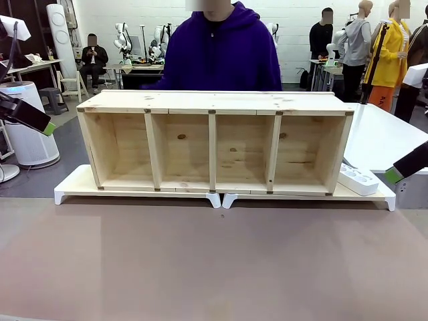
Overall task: Perform cable management.
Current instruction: When the cord part of the Power Cable appears at the lower middle area of the table and stops, grasp the cord part of the Power Cable.
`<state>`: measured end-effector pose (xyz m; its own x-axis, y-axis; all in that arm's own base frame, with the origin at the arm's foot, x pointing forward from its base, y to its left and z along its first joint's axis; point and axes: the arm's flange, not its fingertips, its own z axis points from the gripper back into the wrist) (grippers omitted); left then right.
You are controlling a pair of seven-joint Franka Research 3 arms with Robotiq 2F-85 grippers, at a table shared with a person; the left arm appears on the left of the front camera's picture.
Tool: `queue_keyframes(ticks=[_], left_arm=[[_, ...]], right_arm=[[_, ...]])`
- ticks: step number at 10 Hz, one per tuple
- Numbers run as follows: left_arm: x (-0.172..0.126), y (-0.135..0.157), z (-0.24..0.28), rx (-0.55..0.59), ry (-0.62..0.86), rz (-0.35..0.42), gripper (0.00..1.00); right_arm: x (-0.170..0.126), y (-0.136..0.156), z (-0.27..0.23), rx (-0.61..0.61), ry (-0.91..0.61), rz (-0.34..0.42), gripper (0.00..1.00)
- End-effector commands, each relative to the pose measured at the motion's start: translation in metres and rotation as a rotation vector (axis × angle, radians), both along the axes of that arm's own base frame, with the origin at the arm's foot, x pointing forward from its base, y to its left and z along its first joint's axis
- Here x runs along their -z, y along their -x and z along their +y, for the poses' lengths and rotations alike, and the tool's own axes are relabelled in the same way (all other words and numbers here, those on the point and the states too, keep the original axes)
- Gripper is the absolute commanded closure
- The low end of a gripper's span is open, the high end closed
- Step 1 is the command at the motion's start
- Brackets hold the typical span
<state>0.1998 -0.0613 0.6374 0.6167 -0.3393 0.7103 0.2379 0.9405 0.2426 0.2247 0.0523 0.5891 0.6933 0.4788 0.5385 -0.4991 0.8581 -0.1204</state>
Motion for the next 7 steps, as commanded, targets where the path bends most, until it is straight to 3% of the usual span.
queue_keyframes(ticks=[1,7], left_arm=[[-0.0012,-0.0030,0.0018,0.014,-0.007,-0.012,0.00],[-0.0012,-0.0030,0.0018,0.014,-0.007,-0.012,0.00]], right_arm=[[0.0015,-0.0017,0.0010,-0.003,0.001,0.006,0.00],[0.0015,-0.0017,0.0010,-0.003,0.001,0.006,0.00]])
